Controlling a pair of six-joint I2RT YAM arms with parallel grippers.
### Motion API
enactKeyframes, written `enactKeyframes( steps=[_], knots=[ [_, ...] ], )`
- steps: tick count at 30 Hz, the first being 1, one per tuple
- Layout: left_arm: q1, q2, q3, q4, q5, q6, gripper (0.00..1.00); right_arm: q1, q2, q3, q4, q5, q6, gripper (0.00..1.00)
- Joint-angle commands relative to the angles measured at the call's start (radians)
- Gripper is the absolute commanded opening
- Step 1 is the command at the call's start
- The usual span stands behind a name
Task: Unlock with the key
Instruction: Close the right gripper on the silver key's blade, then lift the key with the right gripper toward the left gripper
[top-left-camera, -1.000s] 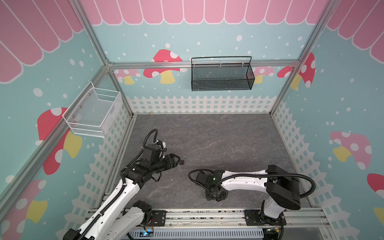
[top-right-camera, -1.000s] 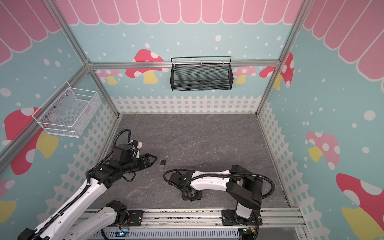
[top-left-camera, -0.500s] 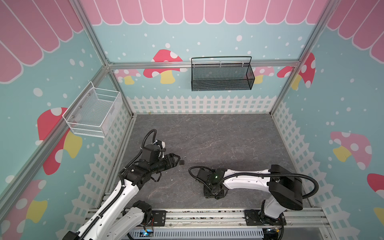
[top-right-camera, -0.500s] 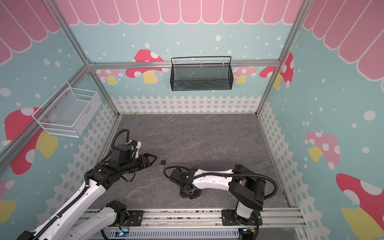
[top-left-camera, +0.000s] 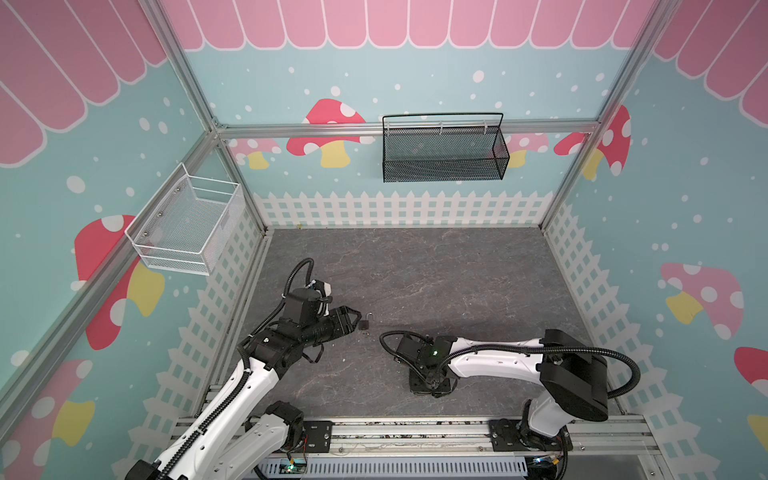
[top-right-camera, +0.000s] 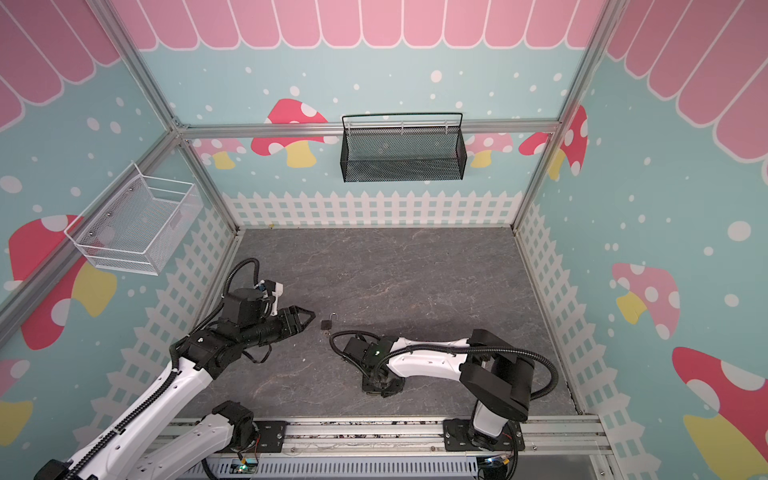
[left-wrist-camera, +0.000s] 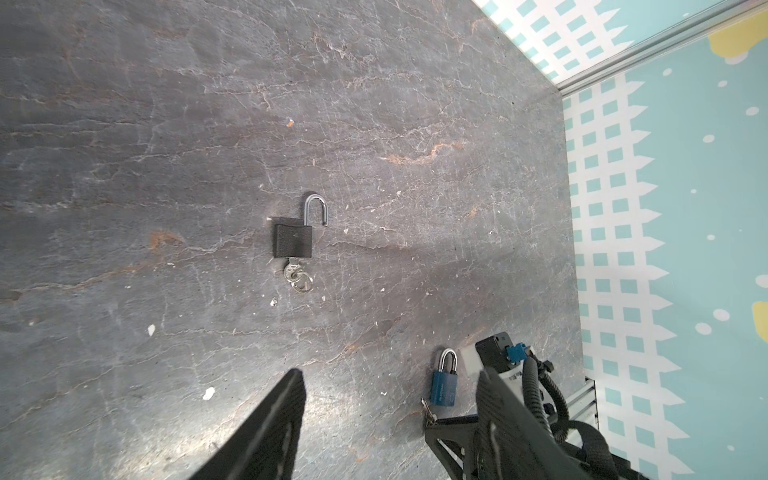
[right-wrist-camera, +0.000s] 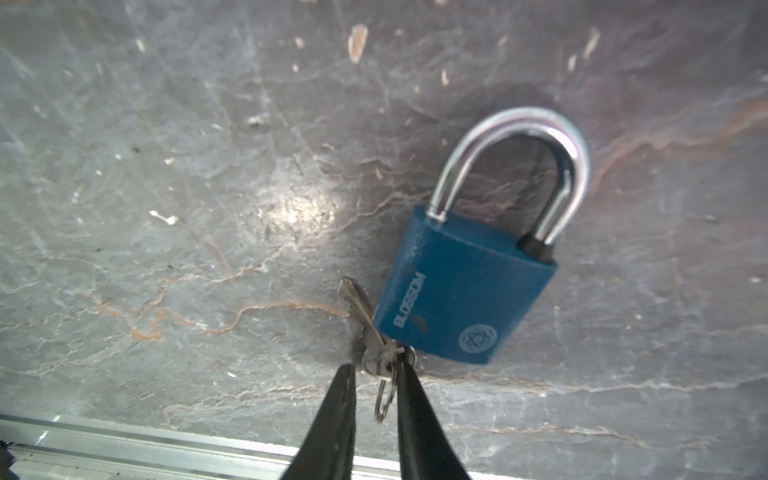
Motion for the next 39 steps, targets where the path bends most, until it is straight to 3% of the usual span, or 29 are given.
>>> enactKeyframes(
  steps=[1,12,16,30,36,39],
  knots=[
    [-0.003,-0.003,-0.002,0.014,0.01,-0.019,0.65,-0.003,0.0,-0.017,-0.005,0.017,0.006,0.17],
    [-0.005,-0.031,-0.006,0.015,0.015,-0.06,0.65,-0.002,0.005,-0.026,0.004,0.028,-0.03,0.05],
    [-0.004,-0.037,-0.003,0.023,0.031,-0.099,0.65,-0.002,0.003,-0.006,0.006,0.082,-0.069,0.0],
    [-0.001,-0.089,-0.01,0.07,0.07,-0.416,0.65,-0.015,-0.112,0.131,0.14,0.269,-0.359,0.0],
    [-0.007,-0.081,-0.058,0.225,0.073,-0.524,0.65,-0.043,-0.206,0.11,0.235,0.318,-0.46,0.0],
    [-0.031,-0.039,-0.051,0.339,0.089,-0.513,0.65,-0.069,-0.248,0.098,0.286,0.31,-0.513,0.0]
  ],
)
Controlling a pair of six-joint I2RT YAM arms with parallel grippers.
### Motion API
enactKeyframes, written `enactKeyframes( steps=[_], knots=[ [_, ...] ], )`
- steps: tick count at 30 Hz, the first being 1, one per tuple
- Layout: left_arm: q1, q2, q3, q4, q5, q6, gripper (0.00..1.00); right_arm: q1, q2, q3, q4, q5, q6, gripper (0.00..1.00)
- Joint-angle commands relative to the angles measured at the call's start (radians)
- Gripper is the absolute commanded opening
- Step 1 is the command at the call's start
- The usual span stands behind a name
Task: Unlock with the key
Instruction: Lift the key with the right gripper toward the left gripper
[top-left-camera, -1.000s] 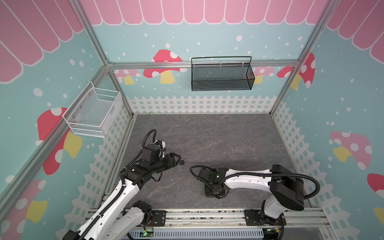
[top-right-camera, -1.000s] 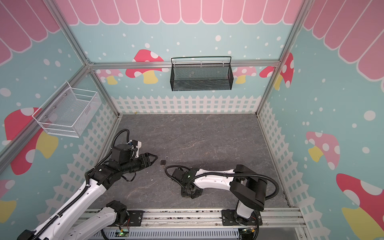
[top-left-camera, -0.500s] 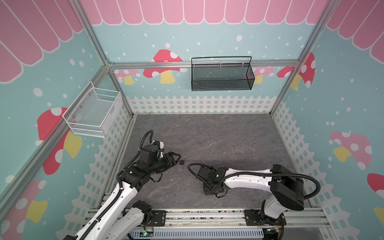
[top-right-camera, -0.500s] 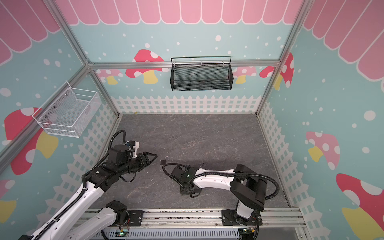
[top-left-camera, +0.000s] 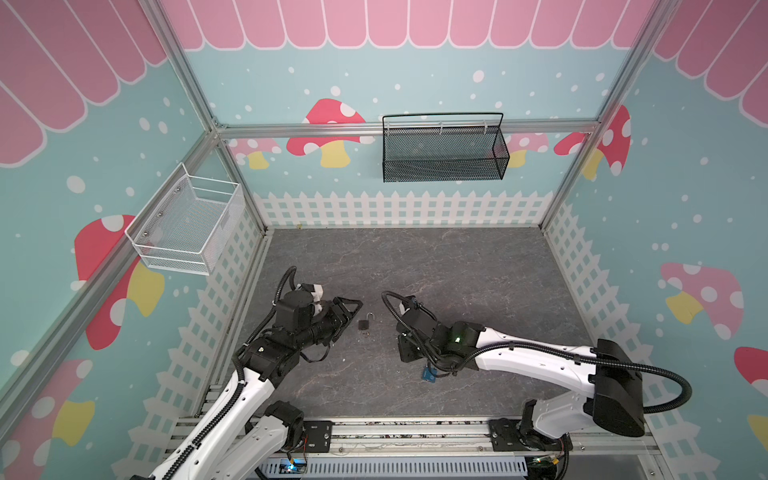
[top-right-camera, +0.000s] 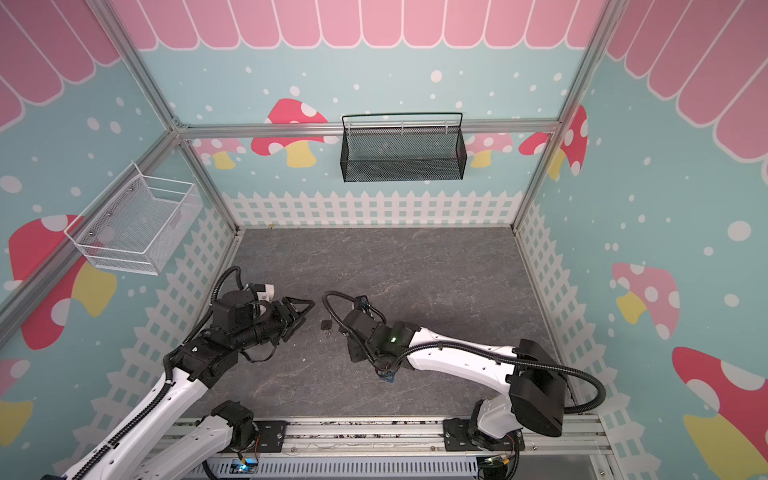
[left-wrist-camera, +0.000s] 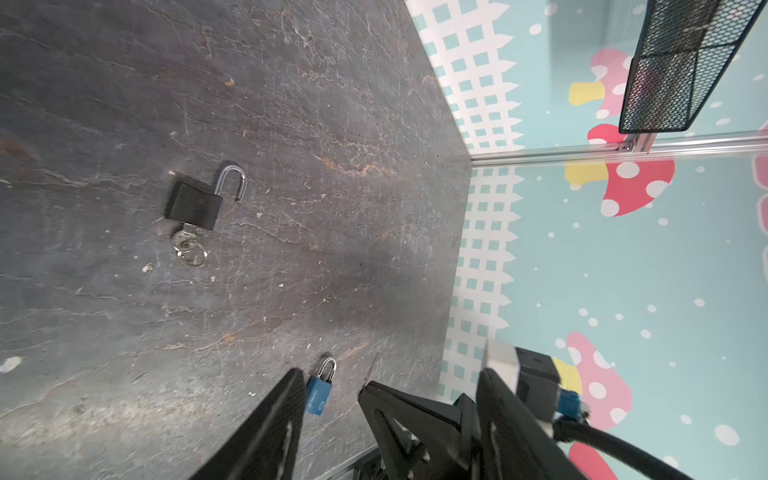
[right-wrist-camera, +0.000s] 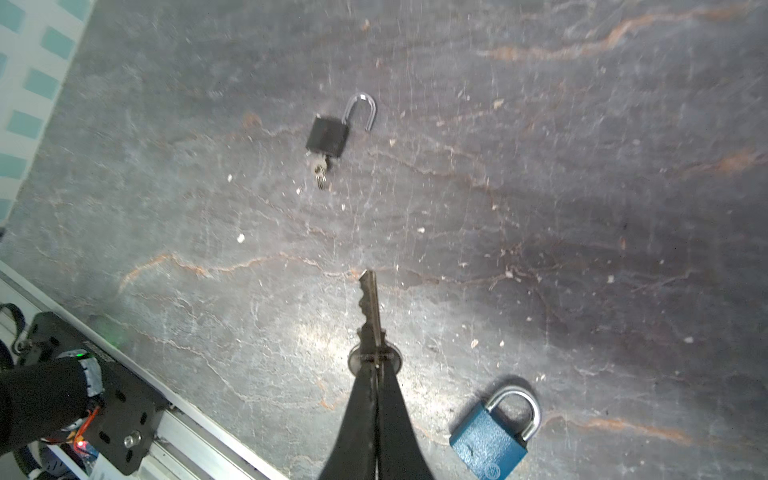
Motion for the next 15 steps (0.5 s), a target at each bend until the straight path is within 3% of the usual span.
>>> enactKeyframes(
  steps=[1,11,15],
  knots=[
    [-0.052,0.042,0.017,0.16,0.006,-0.02,0.65,-0.028,-0.043,-0.014,0.079,0.023,-0.093,0.0],
    [-0.212,0.276,0.201,0.217,-0.034,0.227,0.59,-0.076,-0.099,0.014,0.131,-0.068,-0.198,0.0],
    [-0.241,0.34,0.227,0.213,-0.05,0.263,0.55,-0.08,-0.124,0.012,0.131,-0.064,-0.204,0.0]
  ],
)
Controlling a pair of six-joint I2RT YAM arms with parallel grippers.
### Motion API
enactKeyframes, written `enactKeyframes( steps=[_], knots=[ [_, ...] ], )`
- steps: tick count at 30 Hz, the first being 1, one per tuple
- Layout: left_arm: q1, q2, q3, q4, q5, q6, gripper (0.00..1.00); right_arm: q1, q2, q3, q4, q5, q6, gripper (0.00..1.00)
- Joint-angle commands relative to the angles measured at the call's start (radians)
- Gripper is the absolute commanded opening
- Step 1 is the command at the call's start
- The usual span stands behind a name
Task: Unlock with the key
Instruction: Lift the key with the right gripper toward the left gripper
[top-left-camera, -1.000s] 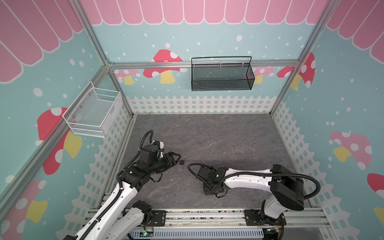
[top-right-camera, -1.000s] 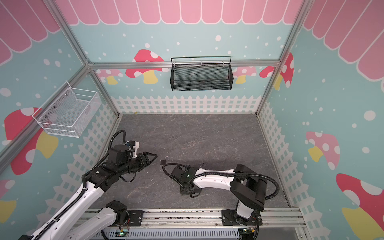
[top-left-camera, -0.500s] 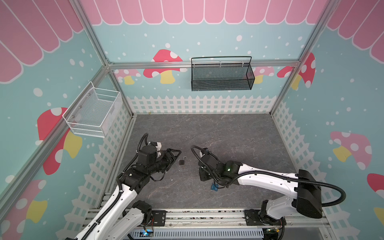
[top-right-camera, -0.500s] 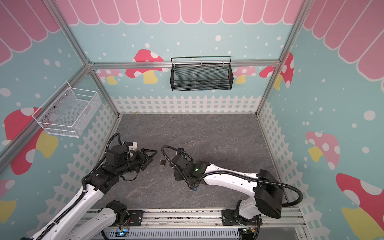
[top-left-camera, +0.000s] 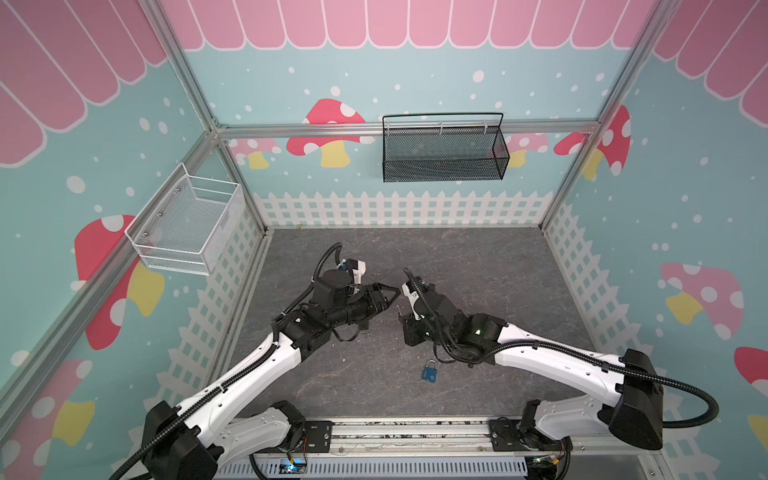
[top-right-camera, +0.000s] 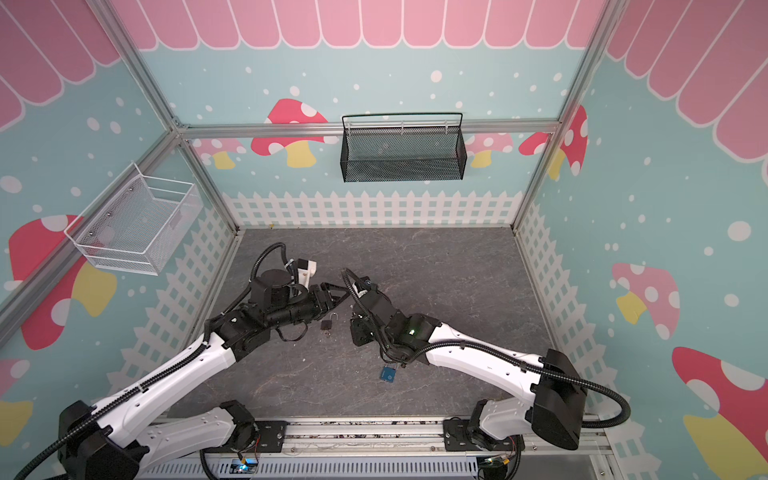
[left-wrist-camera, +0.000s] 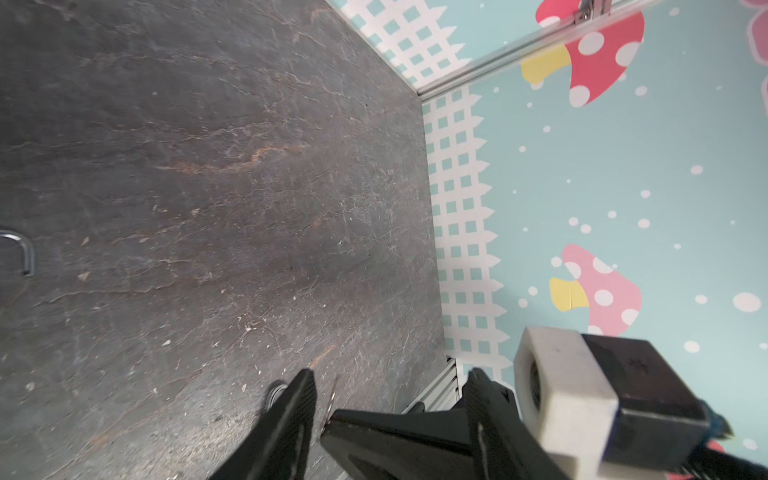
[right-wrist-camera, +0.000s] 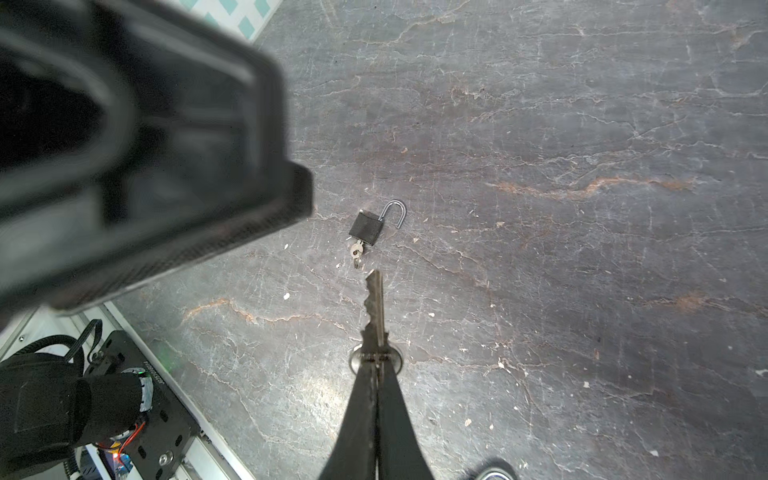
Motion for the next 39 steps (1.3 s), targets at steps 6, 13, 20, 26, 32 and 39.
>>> enactKeyframes(
  steps=[6,13,20,26,32,39],
  knots=[
    [-0.042,0.073,0.038,-0.018,-0.075,0.101,0.49,-0.019,-0.073,0.005,0.007,-0.007,-0.03,0.0],
    [-0.069,0.115,0.049,-0.007,-0.078,0.099,0.34,-0.035,-0.062,0.006,0.003,-0.036,-0.043,0.0],
    [-0.072,0.112,0.03,0.028,-0.085,0.086,0.16,-0.039,-0.065,0.005,-0.002,-0.032,-0.049,0.0],
    [-0.072,0.111,0.026,0.032,-0.096,0.091,0.02,-0.044,-0.069,0.002,-0.003,-0.039,-0.057,0.0],
    [-0.072,0.098,0.035,0.042,-0.136,0.105,0.0,-0.052,-0.084,0.003,-0.006,-0.045,-0.062,0.11],
    [-0.072,0.059,0.036,0.153,-0.162,0.201,0.0,-0.121,-0.163,-0.002,-0.009,-0.14,-0.054,0.58]
  ],
)
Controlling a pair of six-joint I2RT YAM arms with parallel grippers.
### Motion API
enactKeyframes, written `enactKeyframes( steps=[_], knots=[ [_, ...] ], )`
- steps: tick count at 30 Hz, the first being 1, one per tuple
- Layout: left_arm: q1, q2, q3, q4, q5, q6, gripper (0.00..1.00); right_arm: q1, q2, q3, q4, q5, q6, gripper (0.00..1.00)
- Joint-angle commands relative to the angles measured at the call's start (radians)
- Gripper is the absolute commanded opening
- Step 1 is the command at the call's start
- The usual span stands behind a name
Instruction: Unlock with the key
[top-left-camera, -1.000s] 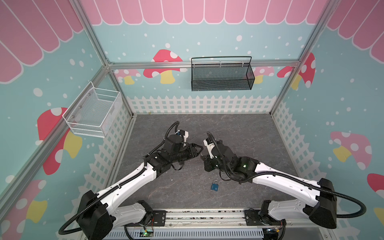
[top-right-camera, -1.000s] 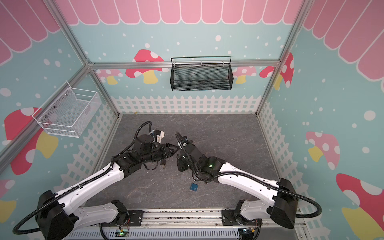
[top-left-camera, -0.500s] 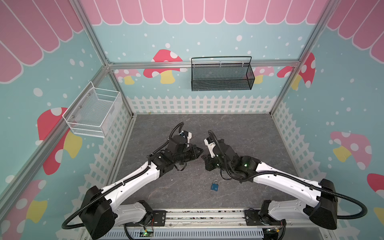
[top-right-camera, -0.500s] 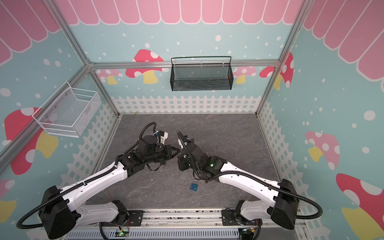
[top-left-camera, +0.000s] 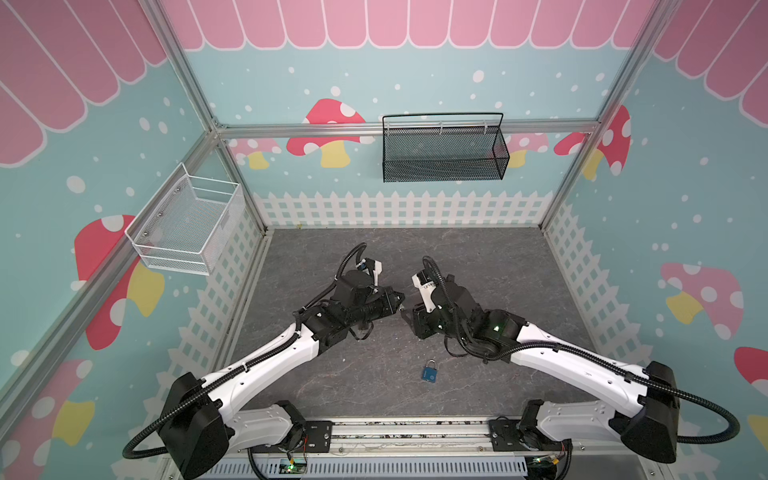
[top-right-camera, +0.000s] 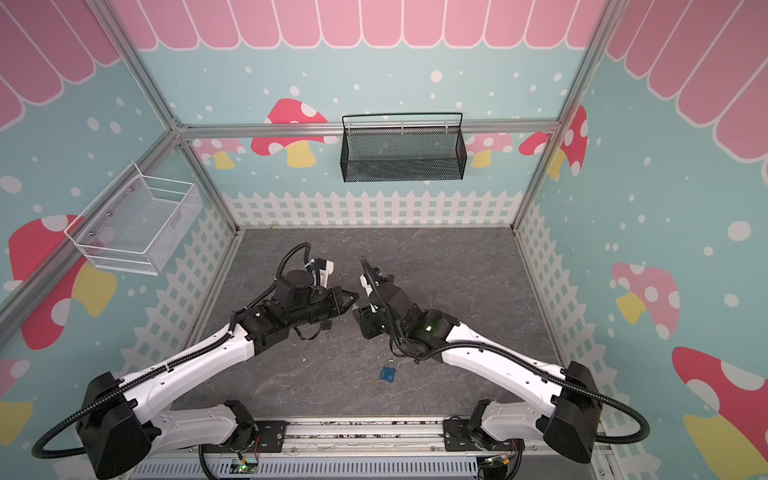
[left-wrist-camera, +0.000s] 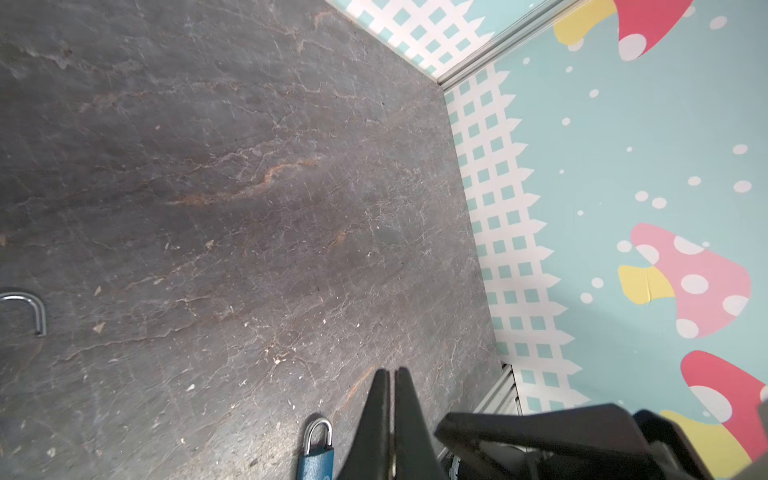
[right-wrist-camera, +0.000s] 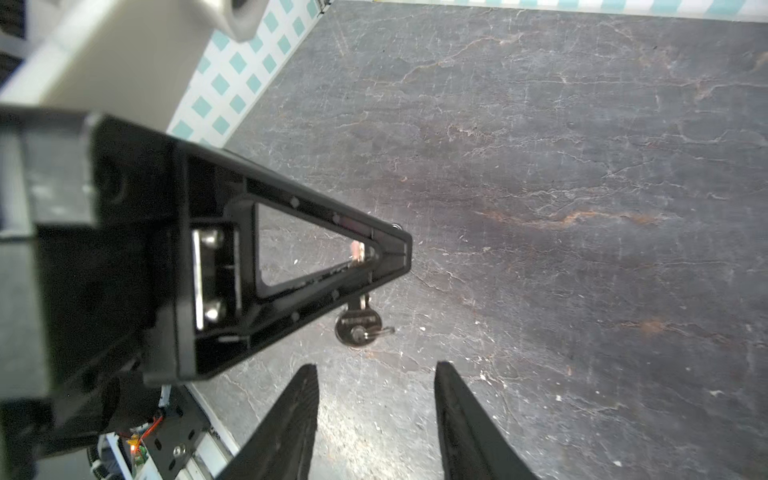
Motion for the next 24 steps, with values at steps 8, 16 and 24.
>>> enactKeyframes(
  steps=[8,16,24],
  knots=[
    [0.001,-0.076,0.019,0.27,0.027,0.186,0.0,-0.2,-0.116,-0.013,0.138,-0.502,-0.024,0.62],
    [0.001,-0.086,0.007,0.401,0.113,0.186,0.0,-0.327,-0.115,-0.065,0.332,-0.741,0.054,0.6],
    [0.0,-0.075,0.008,0.457,0.164,0.168,0.0,-0.363,-0.079,-0.095,0.482,-0.846,0.13,0.54]
  ],
)
